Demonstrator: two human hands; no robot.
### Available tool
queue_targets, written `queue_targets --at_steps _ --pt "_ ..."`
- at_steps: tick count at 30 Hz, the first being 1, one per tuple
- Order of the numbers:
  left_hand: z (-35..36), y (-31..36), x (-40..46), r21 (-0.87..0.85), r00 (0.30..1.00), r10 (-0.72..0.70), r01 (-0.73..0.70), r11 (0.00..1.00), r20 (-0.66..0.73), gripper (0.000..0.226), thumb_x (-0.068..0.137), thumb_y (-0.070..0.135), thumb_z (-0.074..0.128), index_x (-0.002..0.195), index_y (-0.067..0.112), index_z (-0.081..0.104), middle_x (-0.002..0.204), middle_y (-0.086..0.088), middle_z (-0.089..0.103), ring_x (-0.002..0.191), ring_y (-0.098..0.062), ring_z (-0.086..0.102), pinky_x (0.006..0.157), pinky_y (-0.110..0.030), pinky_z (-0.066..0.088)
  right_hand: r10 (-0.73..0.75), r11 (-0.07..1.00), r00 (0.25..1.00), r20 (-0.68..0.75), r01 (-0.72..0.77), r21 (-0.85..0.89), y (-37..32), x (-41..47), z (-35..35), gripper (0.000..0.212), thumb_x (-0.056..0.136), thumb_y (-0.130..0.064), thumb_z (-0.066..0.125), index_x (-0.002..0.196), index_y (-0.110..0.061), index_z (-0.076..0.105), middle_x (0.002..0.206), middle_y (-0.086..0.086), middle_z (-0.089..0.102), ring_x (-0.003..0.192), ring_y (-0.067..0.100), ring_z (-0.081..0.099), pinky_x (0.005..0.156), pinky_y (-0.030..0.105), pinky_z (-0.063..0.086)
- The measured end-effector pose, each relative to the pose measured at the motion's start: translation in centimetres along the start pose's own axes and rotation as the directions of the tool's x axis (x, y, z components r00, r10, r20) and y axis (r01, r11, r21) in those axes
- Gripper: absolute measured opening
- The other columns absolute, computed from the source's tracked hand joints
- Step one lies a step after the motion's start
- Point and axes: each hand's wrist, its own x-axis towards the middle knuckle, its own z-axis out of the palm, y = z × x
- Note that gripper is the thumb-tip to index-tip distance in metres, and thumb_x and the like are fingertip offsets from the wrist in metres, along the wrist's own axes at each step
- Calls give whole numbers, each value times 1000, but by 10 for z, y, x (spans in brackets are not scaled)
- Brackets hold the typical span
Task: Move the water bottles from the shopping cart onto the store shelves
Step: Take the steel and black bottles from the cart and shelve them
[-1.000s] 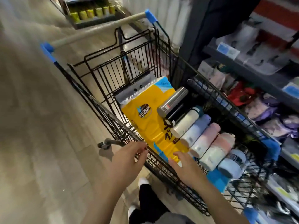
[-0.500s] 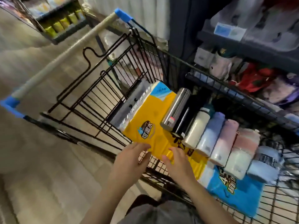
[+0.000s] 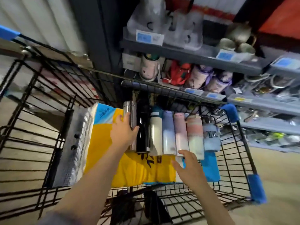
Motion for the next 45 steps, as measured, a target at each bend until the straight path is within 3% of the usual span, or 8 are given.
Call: queue_targets --at_steps 3,7,15,21,27,34,40,45 --pt "13 -4 6 60 999 -40 38 997 26 86 87 58 60 154 28 14 154 -9 24 138 -32 31 99 -44 44 59 998 998 -34 -59 13 11 -9 3 39 92 -34 61 128 -23 48 120 -7 42 117 15 45 90 25 35" --pt "23 -5 3 93 998 -60 62 994 -23 94 83 64 61 154 30 9 156 -8 24 140 -30 28 100 -41 42 142 988 990 22 -143 58 17 -17 11 38 93 -35 60 127 -24 48 131 -2 43 111 13 45 91 28 40" --pt "6 -4 -3 -105 995 -100 99 990 -7 90 81 38 74 152 36 19 151 -4 31 127 -29 42 89 -40 48 83 992 996 13 -84 98 -5 -2 15 37 93 -33 59 128 -26 48 127 -6 42 117 13 47 92 30 41" --pt "-46 -57 -57 -102 980 -20 0 995 -200 89 74 33 80 148 36 32 146 -5 39 126 -29 44 87 -45 49 -58 998 995 76 57 11 -48 52 40 55 94 -38 57 142 -24 36 143 1 37 129 20 40 97 30 38" --pt "-58 -84 -80 -92 974 -150 136 986 -170 92 76 40 76 151 41 22 153 -1 31 131 -25 40 92 -50 48 -76 977 997 -9 72 -203 -96 123 80 80 88 -55 56 151 -27 14 149 10 31 136 31 29 107 45 31" --pt "-51 -83 -85 -81 982 -98 85 993 -165 92 75 39 78 150 43 24 154 0 31 134 -22 38 88 -44 49 -28 952 999 17 32 -306 -104 134 111 89 88 -43 65 152 -31 3 149 16 25 136 35 28 104 42 40" --pt "-46 -82 -90 -112 977 -92 72 991 -190 91 75 37 80 150 36 30 151 -4 36 133 -24 40 90 -45 48 105 989 992 71 -97 -109 -117 131 109 98 83 -23 73 151 -35 3 150 17 22 135 36 31 99 41 44" --pt "-44 -86 -88 -85 978 -72 56 995 -195 92 70 39 83 148 33 34 145 -7 44 125 -28 49 93 -51 47 72 997 984 163 -71 -11 -117 93 117 106 82 -20 74 149 -46 -5 157 15 11 142 37 23 103 44 42"
